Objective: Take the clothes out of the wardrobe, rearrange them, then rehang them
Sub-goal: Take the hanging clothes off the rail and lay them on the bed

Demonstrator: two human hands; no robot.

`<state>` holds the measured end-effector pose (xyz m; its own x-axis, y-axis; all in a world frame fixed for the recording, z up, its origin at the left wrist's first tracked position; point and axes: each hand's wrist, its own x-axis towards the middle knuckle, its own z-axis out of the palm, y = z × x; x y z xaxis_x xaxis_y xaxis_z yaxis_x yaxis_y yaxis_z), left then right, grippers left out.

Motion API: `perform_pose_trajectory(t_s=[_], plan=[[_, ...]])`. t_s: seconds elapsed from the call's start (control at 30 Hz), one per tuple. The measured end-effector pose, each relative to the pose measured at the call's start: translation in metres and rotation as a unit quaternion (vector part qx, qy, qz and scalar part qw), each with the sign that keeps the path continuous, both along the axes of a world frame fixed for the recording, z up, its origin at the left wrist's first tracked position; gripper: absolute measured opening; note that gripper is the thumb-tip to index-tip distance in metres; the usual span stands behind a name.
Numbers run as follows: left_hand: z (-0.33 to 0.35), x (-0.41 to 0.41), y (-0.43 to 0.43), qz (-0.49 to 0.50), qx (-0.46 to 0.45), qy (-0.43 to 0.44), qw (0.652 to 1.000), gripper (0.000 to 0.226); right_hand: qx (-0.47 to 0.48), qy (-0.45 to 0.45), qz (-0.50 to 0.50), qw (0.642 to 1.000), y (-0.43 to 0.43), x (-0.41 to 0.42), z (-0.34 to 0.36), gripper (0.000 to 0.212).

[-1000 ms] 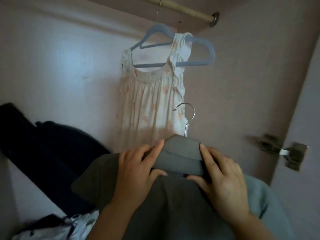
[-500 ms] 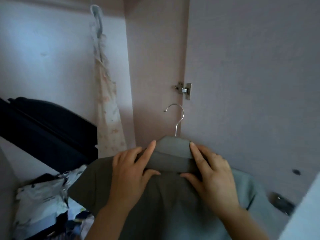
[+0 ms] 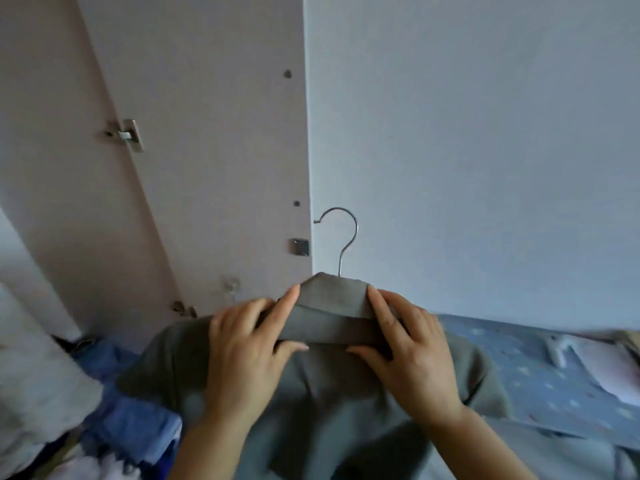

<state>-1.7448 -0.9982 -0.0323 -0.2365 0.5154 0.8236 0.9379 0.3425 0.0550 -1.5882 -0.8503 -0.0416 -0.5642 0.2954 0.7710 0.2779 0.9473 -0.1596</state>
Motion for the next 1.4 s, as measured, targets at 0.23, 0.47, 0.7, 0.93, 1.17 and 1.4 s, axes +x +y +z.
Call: perform_pose_trajectory(t_s=[0.23,0.47,0.7,0.93,1.17,1.4], plan=[[-0.008,0.146,0.067,-0.179,-0.023,-0.045,0.983,0.069,-0.012,-0.038,-0.212,0.976,0.003,0.187,0.000,0.065],[0.001,0.329,0.126,-0.365,-0.038,-0.048,0.929,0.059,-0.002,-0.053,-0.396,0.917,-0.013,0.386,0.006,0.066],[-0.002,0.550,0.152,-0.512,-0.086,-0.036,0.854,0.059,-0.031,-0.021,-0.523,0.852,-0.057,0.601,0.001,0.065],[-0.019,0.758,0.157,-0.603,-0.106,-0.041,0.790,0.070,-0.025,-0.016,-0.632,0.775,-0.101,0.786,-0.014,0.067],[-0.034,0.897,0.183,-0.671,-0.121,-0.031,0.731,0.070,-0.045,0.007,-0.694,0.718,-0.106,0.903,-0.035,0.067],[-0.069,1.005,0.246,-0.723,-0.133,-0.032,0.677,0.064,-0.058,0.006,-0.742,0.668,-0.068,0.988,-0.065,0.068]])
